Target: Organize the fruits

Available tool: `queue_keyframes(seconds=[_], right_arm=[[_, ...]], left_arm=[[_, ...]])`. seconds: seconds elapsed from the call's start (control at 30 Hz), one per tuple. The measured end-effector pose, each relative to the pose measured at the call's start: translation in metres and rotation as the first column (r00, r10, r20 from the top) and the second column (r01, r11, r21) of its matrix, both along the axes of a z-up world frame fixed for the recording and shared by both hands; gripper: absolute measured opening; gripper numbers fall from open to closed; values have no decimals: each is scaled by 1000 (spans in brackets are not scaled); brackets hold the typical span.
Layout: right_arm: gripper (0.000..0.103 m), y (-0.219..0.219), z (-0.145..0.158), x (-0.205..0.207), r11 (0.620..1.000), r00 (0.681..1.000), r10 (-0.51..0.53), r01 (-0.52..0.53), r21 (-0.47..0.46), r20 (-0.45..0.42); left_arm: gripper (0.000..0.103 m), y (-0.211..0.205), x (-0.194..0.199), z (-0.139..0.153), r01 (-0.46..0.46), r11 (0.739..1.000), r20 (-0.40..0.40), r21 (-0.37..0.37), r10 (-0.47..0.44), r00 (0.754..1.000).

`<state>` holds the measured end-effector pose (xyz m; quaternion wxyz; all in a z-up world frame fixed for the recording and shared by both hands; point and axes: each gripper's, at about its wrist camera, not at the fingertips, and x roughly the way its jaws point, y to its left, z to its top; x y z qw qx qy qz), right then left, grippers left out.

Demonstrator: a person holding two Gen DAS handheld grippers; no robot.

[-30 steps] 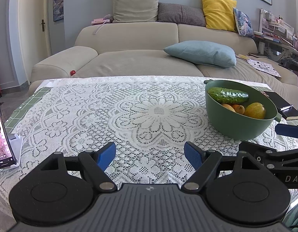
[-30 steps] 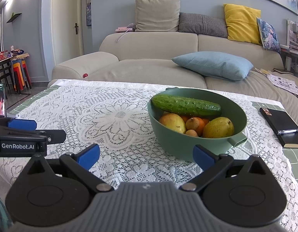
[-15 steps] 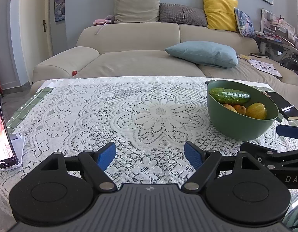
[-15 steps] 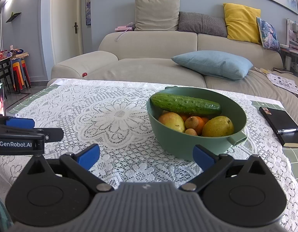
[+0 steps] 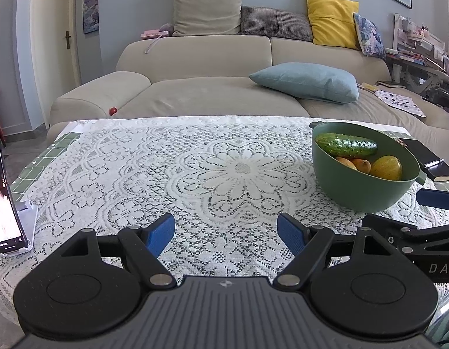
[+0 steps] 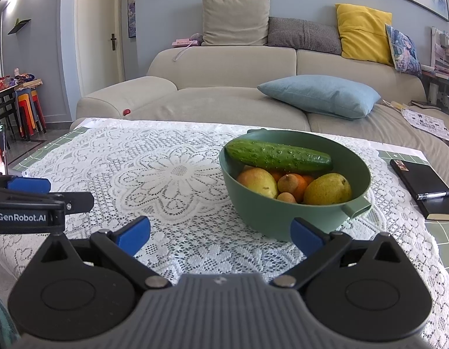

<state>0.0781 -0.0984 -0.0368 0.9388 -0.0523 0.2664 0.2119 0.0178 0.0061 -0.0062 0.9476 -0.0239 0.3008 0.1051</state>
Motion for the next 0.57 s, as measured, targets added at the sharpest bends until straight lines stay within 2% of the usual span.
queue_keyframes(seconds=[0.57], right_arm=[[99, 1, -2, 1, 1000, 1000, 0, 0, -6, -3]], left_arm=[[94, 0, -2, 0, 10, 1000, 11, -13, -10, 1000]])
